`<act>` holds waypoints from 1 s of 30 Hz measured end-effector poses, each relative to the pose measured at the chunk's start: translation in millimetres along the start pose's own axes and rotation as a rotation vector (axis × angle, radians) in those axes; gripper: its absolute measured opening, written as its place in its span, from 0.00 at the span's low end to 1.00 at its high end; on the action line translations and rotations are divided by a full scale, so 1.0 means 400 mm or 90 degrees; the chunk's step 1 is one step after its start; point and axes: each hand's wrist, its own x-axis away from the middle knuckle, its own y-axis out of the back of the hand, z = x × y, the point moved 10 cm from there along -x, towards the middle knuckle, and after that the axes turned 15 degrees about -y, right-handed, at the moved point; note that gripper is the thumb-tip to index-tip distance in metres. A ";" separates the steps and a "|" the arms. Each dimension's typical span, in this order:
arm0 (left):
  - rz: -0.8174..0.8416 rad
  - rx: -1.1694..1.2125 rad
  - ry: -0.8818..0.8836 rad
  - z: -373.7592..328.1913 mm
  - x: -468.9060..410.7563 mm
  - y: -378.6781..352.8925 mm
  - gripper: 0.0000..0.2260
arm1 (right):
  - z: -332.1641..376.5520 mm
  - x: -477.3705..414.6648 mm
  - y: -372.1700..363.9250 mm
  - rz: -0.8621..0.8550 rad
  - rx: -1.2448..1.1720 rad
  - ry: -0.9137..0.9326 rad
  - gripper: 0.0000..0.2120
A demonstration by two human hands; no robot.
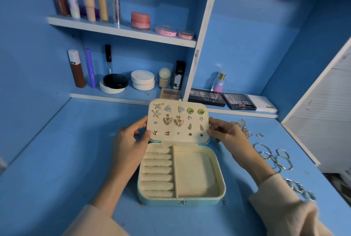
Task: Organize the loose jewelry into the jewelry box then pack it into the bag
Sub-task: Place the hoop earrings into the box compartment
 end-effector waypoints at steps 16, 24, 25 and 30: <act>0.025 -0.070 0.039 0.027 -0.003 -0.008 0.18 | -0.040 -0.007 -0.002 -0.033 0.026 -0.043 0.15; 0.017 -0.042 0.048 0.036 -0.001 -0.004 0.21 | 0.003 0.029 0.076 -0.049 0.153 0.017 0.14; 0.015 -0.044 0.043 0.037 -0.002 -0.001 0.21 | 0.013 0.033 0.102 -0.065 0.194 0.030 0.13; 0.012 -0.039 0.040 0.041 -0.006 -0.005 0.21 | 0.004 0.029 0.258 -0.163 0.435 0.014 0.07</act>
